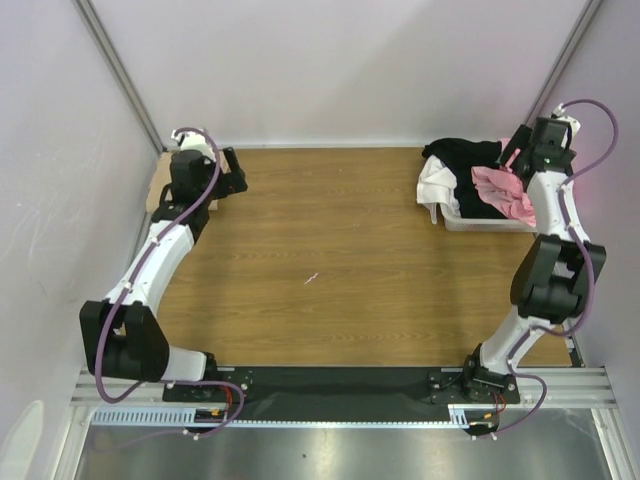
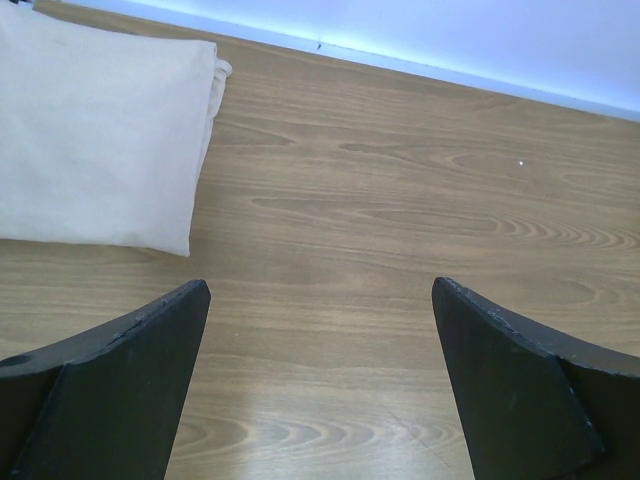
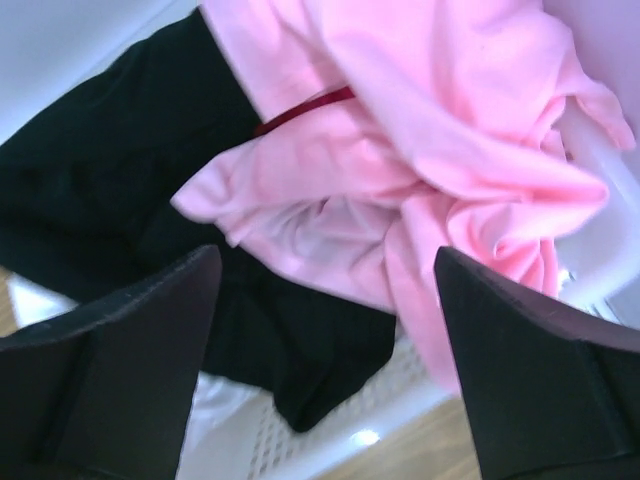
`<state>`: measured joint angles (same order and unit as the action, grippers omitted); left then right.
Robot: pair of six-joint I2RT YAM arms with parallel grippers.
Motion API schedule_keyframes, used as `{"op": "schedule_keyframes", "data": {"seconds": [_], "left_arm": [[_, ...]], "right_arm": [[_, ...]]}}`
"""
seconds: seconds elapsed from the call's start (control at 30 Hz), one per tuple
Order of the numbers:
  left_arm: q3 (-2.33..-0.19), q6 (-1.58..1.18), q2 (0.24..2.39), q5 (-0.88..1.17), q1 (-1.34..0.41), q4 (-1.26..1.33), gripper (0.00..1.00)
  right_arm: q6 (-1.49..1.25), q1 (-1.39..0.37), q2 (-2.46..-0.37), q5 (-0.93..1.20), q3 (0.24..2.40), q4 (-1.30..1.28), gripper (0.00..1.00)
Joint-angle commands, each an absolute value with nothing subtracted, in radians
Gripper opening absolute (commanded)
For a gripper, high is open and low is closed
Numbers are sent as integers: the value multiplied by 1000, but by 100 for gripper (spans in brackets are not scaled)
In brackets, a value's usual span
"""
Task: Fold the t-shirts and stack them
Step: Grab the tshirt from the pile
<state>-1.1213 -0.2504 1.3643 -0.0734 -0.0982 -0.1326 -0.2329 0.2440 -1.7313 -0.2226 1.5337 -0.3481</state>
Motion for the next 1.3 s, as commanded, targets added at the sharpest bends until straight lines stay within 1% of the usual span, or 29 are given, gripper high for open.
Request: {"op": "schedule_keyframes", "data": {"seconds": [0.0,0.03,0.1,0.17,0.3,0.5,0.7,0.77,0.8,0.83,0.9,0.93,1.0,1.03,1.13,1.27], "left_arm": [[-1183,-275,1382,-63,-107,-75,100],[-1184,-276,1390,-72,-107,-77,100],[-1198,-284,1419,-94,-107,-95,100],[-1207,-287,1442,-97,-107,-106,100],[-1212,-310,1465,-101,-110,-104,100],[-1247,-321,1508,-129,-112,-124,100],[-1305,-319,1552,-133,-118,-166,100],[-1319,-319,1563,-140,-123,-175,100],[-1325,-316,1568,-141,-123,-182,100],[-1331,-316,1571,-144,-124,-187,100],[-1342,-314,1577,-152,-127,-195,100],[-1345,-314,1578,-152,-127,-196,100],[-1350,-310,1585,-152,-129,-193,100],[-1353,-308,1586,-152,-129,-195,100],[-1364,-307,1595,-152,-129,-199,100],[-1361,-305,1595,-143,-129,-193,100]], "right_arm": [[-227,287,-1842,-173,1667,-442,91],[-233,302,-1894,-163,1722,-463,90],[-232,311,-1931,-130,1747,-479,89],[-219,316,-1969,-111,1758,-453,93],[-187,316,-2028,-84,1758,-382,95],[-163,318,-2152,-80,1827,-330,95],[-137,318,-2229,-101,1868,-304,94],[-135,318,-2247,-97,1876,-299,88],[-144,318,-2250,-95,1876,-298,83],[-150,318,-2250,-92,1873,-295,71],[-166,318,-2246,-87,1862,-278,60],[-166,318,-2241,-87,1850,-272,44],[-169,318,-2230,-89,1839,-256,25],[-169,318,-2226,-94,1838,-259,11],[-161,318,-2201,-101,1838,-285,0],[-158,316,-2119,-121,1827,-294,0]]}}
